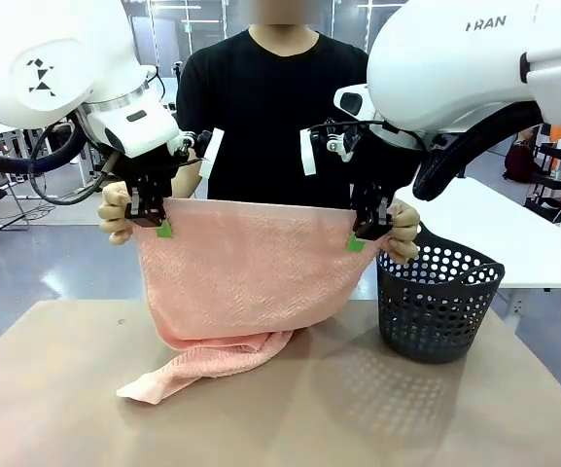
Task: Fold the towel.
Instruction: Grab the top end of the 100 cm Hotel Towel extended by the human.
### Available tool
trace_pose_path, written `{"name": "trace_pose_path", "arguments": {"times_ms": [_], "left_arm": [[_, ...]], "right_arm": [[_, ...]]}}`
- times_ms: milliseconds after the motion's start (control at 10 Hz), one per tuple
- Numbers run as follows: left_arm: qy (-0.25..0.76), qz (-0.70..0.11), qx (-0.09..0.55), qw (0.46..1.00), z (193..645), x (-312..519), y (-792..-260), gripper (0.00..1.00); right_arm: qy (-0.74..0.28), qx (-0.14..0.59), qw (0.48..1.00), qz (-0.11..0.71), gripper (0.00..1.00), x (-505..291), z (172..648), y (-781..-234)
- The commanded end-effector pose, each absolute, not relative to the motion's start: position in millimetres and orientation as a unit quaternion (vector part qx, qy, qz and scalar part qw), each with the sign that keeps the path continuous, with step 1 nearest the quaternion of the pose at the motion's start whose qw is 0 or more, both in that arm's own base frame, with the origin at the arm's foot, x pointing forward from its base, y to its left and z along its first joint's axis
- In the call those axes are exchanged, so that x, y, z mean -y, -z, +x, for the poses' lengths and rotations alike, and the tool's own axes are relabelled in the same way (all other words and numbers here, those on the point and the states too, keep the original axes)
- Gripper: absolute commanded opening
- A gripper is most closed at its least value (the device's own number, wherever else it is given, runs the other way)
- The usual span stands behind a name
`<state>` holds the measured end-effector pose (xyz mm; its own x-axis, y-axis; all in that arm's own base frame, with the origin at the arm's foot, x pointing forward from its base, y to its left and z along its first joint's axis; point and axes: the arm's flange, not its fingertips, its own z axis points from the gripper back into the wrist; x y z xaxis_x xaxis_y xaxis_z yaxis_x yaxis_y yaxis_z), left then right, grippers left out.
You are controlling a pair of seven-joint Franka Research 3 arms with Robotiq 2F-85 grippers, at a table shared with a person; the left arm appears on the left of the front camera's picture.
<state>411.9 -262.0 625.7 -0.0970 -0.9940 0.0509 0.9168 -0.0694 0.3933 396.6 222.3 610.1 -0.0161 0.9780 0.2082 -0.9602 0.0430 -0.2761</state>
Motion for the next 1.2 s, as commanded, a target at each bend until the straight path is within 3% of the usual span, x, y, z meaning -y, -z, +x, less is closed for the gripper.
{"name": "trace_pose_path", "arguments": {"times_ms": [0, 500, 600, 1100], "left_arm": [[0.711, 0.114, 0.176, 0.671, 407.4, 251.2, -625.1, 0.00], [0.695, 0.076, 0.194, 0.689, 409.6, 231.6, -631.8, 0.00], [0.717, 0.081, 0.197, 0.664, 407.7, 230.8, -631.9, 0.00], [0.705, 0.095, 0.182, 0.679, 413.4, 246.0, -634.4, 0.00]], "right_arm": [[-0.684, 0.177, 0.707, -0.031, 0.00, -226.1, 389.2, -607.6], [-0.668, 0.186, 0.720, -0.018, 0.00, -220.9, 388.8, -610.6], [-0.671, 0.179, 0.720, -0.011, 0.00, -219.8, 387.7, -608.4], [-0.682, 0.182, 0.708, -0.024, 0.00, -224.5, 393.5, -614.6]]}}
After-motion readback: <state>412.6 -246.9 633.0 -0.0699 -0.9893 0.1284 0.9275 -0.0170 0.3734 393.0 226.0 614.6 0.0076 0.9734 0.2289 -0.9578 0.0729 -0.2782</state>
